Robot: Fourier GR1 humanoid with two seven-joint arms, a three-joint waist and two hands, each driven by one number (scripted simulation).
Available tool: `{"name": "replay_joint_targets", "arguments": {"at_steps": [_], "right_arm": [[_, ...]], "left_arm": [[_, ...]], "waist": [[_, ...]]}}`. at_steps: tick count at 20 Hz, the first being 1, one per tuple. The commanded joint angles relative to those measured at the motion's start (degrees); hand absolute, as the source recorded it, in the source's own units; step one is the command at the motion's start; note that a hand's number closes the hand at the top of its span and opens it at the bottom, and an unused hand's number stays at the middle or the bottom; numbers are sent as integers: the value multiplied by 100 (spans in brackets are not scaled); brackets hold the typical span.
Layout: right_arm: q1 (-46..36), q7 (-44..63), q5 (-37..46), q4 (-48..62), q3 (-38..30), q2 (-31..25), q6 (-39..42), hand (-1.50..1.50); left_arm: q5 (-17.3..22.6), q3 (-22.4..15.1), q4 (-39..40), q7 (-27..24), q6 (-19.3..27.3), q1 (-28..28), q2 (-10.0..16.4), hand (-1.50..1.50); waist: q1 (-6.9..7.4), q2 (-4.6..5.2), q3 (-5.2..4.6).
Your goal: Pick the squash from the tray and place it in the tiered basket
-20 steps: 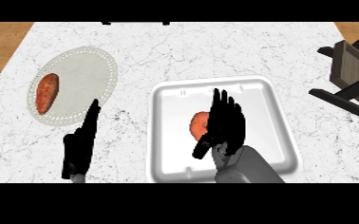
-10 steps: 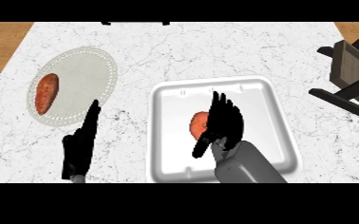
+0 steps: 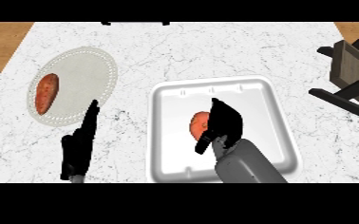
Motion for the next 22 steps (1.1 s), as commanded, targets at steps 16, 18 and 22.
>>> {"name": "replay_joint_targets", "arguments": {"at_steps": [16,18,22], "right_arm": [[183,-988,282,-538,-66,-1579,491,150],[360,-1926,-154,-626,-622,-2600,609,150],[375,-2981,-899,-906,-1636,-3758,871,150]], "left_arm": [[-6,356,459,107,-155,-34,-48,0],[-65,326,234,-86,24,389,-89,0],[31,448,115,-41,68,599,-46,0]], "waist": [[-296,-19,-39],[-549,-83,-30],[-851,-122,-21]]}}
